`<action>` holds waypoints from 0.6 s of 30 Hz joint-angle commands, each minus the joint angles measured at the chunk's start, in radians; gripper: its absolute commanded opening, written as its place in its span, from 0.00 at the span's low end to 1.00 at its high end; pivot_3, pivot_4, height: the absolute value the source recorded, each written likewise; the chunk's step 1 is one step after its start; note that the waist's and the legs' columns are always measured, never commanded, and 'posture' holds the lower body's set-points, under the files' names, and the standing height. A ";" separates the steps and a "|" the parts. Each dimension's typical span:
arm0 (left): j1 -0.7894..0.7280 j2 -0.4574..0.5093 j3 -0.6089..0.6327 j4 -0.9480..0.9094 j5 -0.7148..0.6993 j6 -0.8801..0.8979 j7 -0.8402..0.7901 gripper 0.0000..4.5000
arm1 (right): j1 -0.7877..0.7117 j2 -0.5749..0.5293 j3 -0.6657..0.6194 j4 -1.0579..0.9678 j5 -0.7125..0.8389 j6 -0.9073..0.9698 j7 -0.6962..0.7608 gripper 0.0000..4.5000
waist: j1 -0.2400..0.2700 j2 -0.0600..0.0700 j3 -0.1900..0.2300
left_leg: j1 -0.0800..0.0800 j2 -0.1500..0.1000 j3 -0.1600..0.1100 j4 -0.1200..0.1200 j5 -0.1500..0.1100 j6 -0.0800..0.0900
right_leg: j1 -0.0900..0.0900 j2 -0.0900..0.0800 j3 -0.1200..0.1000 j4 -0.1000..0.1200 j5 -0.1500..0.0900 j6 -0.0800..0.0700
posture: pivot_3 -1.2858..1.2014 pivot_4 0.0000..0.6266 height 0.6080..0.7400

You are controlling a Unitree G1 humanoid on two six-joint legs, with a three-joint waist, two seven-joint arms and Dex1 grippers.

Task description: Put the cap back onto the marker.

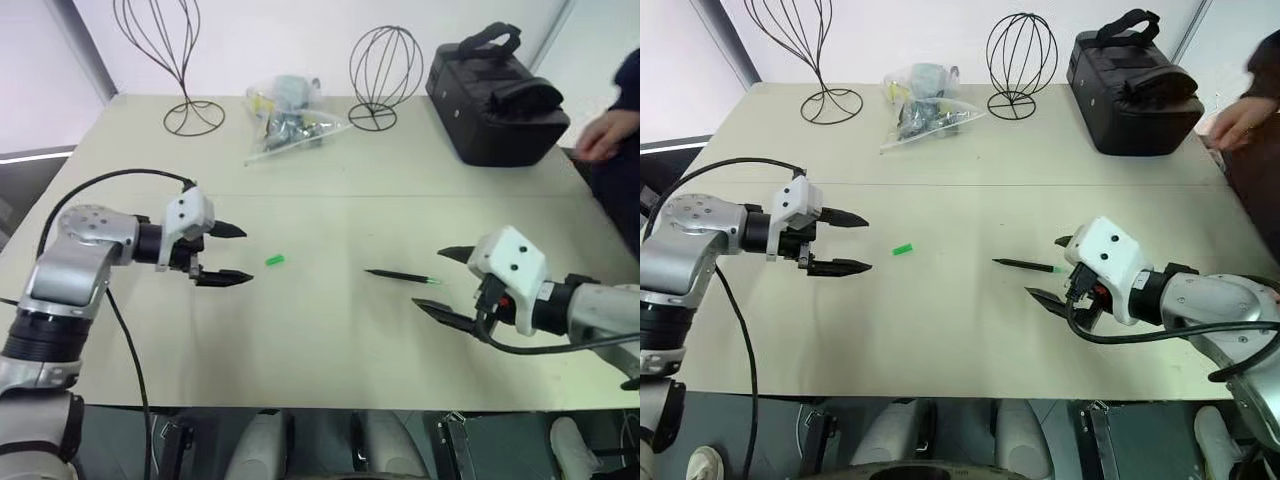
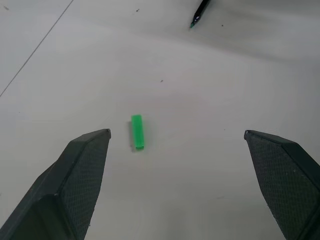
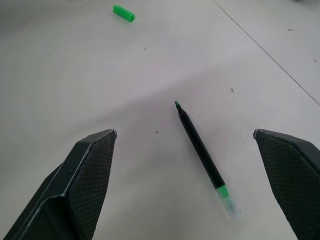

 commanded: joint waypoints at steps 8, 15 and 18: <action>-0.010 0.010 -0.001 -0.014 -0.017 0.008 0.010 1.00 | 0.008 -0.010 -0.014 0.001 -0.014 -0.034 0.003 1.00 | 0.000 0.000 0.000 | 0.000 0.000 0.000 0.000 0.000 0.000 | 0.000 0.000 0.000 0.000 0.000 0.000 | 0.52 0.24 1.00; 0.001 -0.004 -0.019 0.016 0.007 -0.048 0.027 1.00 | 0.003 0.001 -0.005 0.003 -0.022 -0.039 -0.015 1.00 | 0.000 0.000 0.000 | 0.000 0.000 0.000 0.000 0.000 0.000 | 0.000 0.000 0.000 0.000 0.000 0.000 | 0.52 0.24 1.00; -0.003 -0.013 -0.020 0.031 0.007 -0.060 0.037 1.00 | 0.003 0.006 0.002 -0.003 -0.020 -0.039 -0.024 1.00 | 0.001 0.000 0.000 | 0.000 0.000 0.000 0.000 0.000 0.000 | 0.000 0.000 0.000 0.000 0.000 0.000 | 0.52 0.24 1.00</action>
